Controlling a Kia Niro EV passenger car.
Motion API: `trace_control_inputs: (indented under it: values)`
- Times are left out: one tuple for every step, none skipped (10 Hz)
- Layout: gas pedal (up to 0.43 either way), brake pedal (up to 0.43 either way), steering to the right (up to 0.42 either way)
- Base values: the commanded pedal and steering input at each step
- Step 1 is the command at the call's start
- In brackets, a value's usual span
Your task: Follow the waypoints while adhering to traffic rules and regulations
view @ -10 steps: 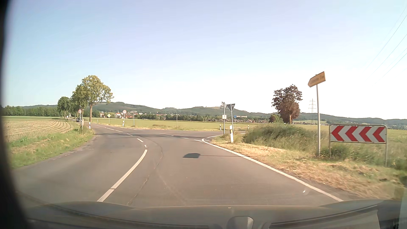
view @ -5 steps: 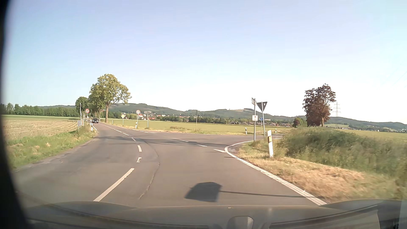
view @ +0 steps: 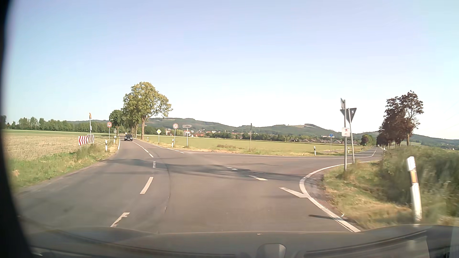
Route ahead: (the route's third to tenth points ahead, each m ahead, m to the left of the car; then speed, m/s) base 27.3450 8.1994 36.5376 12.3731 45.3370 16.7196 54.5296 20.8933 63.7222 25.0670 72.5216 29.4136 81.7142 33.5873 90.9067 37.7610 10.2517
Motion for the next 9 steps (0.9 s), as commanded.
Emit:
trace_control_inputs:
  values:
    - [0.118,0.006,-0.1]
    - [0.13,0.006,-0.102]
    - [0.13,0.006,-0.104]
    - [0.13,0.006,-0.103]
    - [0.13,0.006,-0.103]
    - [0.13,0.006,-0.103]
    - [0.13,0.006,-0.103]
    - [0.13,0.006,-0.101]
    - [0.13,0.006,-0.095]
